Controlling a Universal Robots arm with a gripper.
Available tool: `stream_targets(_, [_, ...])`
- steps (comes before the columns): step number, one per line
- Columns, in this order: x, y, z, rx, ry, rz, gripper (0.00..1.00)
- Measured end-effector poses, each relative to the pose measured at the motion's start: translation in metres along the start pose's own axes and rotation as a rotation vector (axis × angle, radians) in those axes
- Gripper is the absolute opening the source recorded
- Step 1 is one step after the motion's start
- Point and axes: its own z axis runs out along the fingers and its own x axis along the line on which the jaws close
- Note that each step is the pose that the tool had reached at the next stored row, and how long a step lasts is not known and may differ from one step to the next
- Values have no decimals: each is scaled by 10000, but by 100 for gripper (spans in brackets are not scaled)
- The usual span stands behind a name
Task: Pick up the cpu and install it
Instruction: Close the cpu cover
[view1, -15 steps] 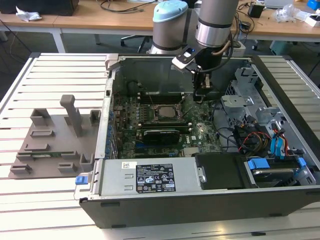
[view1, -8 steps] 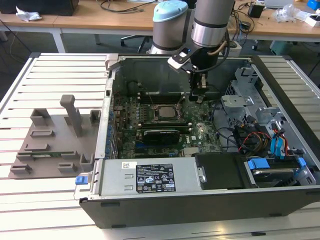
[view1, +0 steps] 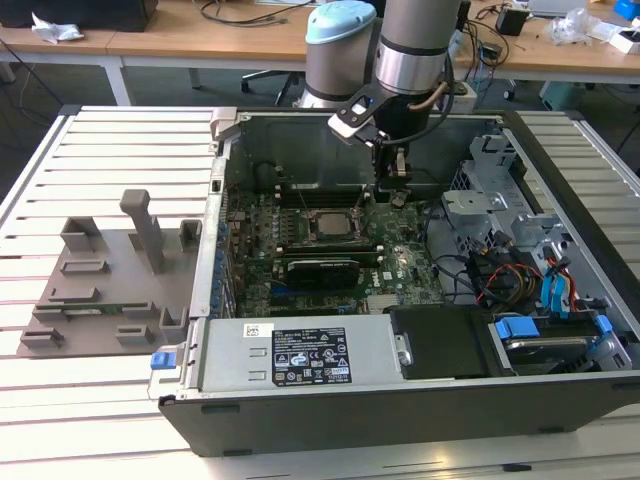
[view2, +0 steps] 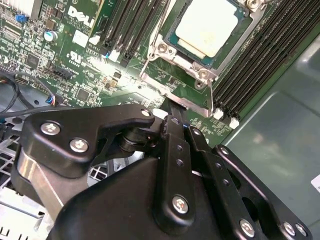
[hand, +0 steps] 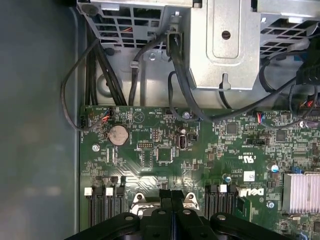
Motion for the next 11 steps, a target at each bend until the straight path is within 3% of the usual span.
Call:
stream_targets(8, [0,-14,0,0,0,0,11])
stream_targets(11, [1,-51,0,0,-1,0,11])
